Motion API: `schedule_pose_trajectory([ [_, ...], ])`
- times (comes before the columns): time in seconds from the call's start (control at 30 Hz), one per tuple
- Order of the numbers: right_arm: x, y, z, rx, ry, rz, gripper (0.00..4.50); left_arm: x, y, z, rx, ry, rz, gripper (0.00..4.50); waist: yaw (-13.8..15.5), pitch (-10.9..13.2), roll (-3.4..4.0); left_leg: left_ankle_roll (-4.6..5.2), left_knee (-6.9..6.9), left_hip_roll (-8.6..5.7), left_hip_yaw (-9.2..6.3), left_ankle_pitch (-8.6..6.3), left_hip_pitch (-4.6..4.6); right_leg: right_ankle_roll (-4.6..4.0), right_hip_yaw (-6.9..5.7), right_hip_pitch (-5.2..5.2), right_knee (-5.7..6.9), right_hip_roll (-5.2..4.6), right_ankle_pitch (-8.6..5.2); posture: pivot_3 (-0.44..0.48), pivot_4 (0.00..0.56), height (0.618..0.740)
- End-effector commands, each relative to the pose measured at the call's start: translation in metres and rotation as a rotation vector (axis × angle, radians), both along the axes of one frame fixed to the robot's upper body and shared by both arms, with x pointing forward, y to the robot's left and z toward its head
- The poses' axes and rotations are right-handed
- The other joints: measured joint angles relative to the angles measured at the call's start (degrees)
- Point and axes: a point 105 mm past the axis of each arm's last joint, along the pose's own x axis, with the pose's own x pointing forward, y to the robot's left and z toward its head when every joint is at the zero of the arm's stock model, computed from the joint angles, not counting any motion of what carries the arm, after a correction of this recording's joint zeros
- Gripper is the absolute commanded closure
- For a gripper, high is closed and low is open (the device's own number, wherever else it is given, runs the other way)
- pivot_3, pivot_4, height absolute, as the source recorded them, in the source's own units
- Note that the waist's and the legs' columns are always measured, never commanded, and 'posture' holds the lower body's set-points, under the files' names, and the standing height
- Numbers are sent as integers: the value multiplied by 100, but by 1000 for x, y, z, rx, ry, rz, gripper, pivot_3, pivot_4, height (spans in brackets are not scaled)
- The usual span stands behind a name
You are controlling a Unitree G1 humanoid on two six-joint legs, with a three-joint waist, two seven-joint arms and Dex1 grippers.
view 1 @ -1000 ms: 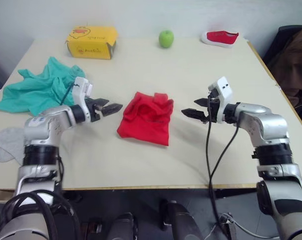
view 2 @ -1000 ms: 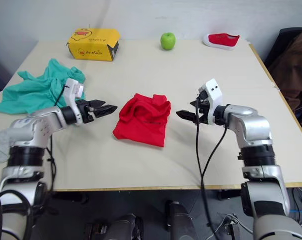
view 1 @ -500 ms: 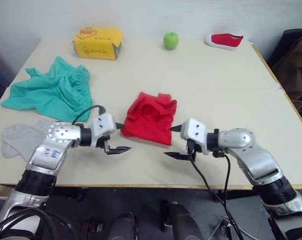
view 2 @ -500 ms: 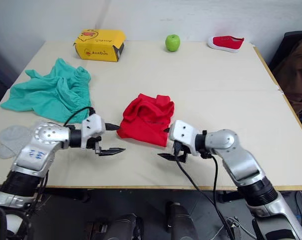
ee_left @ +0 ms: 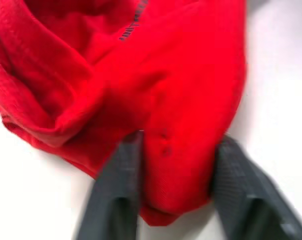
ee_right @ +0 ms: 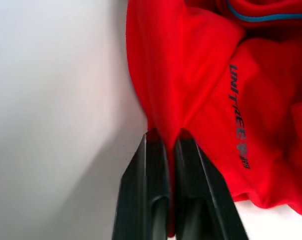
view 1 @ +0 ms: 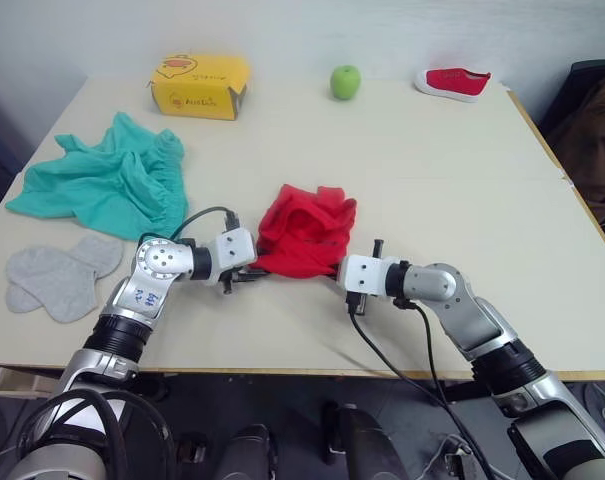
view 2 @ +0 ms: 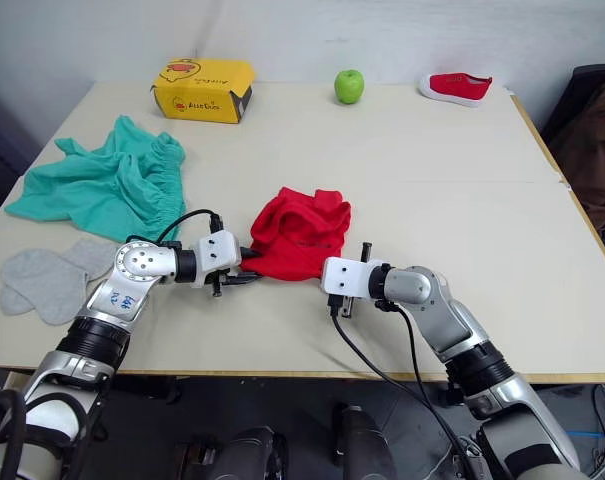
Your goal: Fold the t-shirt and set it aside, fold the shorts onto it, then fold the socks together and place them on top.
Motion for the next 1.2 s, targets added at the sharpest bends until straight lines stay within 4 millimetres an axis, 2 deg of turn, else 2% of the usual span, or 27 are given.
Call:
schedule_pose_trajectory([
  [0.03,-12,-3,18,62,-8,66,4500,-15,-2,6,-15,20,-102,4135,-1,0,0,0,0,0,0,0,0,0,0,0,1,1,0,0,150,740],
  [0.07,-18,-4,20,69,0,91,4500,-26,-4,8,-28,49,-158,4418,-14,0,0,0,0,1,0,0,0,0,0,0,0,1,0,0,150,740],
  [0.23,-56,-18,18,36,93,227,4500,-79,4,4,3,190,-303,4465,-10,0,0,3,-4,10,0,-10,-3,0,1,-2,-9,5,-1,0,150,740],
  [0.33,-65,-30,6,5,139,227,4500,-89,6,-3,15,218,-266,4465,4,0,0,18,-1,10,-2,-19,6,0,1,11,-19,5,-1,0,150,740],
  [0.47,-65,-35,-7,17,179,174,4500,-93,4,-11,-7,218,-205,4465,9,0,0,51,-4,10,-8,-38,76,0,-1,92,-46,5,-3,0,150,740],
  [0.57,-66,-37,-9,34,211,160,4500,-93,3,-13,-41,226,-163,4465,11,0,0,51,-8,10,-8,-40,84,0,1,96,-43,4,-6,0,150,740],
  [0.6,-65,-38,-9,37,213,157,3991,-94,3,-13,-58,241,-153,4187,10,0,0,50,-8,10,-8,-41,84,0,1,96,-43,4,-6,0,150,740],
  [0.67,-66,-40,-3,60,229,152,3511,-104,3,-15,-52,278,-199,3632,10,0,0,48,-8,10,-7,-40,84,0,1,95,-42,4,-6,0,150,740],
  [0.73,-68,-42,2,92,256,141,2848,-112,5,-15,-48,301,-214,3026,7,0,0,47,-8,11,-7,-40,85,-1,1,95,-41,4,-7,0,150,740],
  [0.8,-76,-45,18,193,337,133,2162,-117,15,-7,-115,363,-151,2381,8,0,0,45,-12,12,-8,-41,85,-4,1,94,-42,3,-8,0,150,740],
  [0.9,-89,-47,32,277,416,145,2156,-126,30,8,-194,464,-101,1497,-4,1,0,39,-23,19,-8,-42,90,-11,0,90,-40,3,-13,0,150,740],
  [1.03,-100,-40,42,359,507,157,2156,-134,40,31,-306,588,-79,1497,2,1,1,36,-28,20,-13,-43,100,-14,-3,97,-41,4,-16,0,150,740],
  [1.1,-102,-34,45,384,530,166,2534,-131,40,41,-346,606,-81,1477,10,1,1,35,-28,19,-13,-44,100,-14,-2,97,-42,4,-17,0,150,740],
  [1.17,-100,-30,46,397,537,162,3129,-128,39,45,-367,616,-77,1477,24,1,1,35,-28,18,-14,-44,99,-13,-3,98,-43,3,-18,0,150,740],
  [1.2,-97,-26,43,398,540,151,3456,-124,35,45,-381,615,-81,1661,22,1,1,35,-27,16,-14,-43,99,-13,-3,97,-42,3,-18,0,150,740],
])
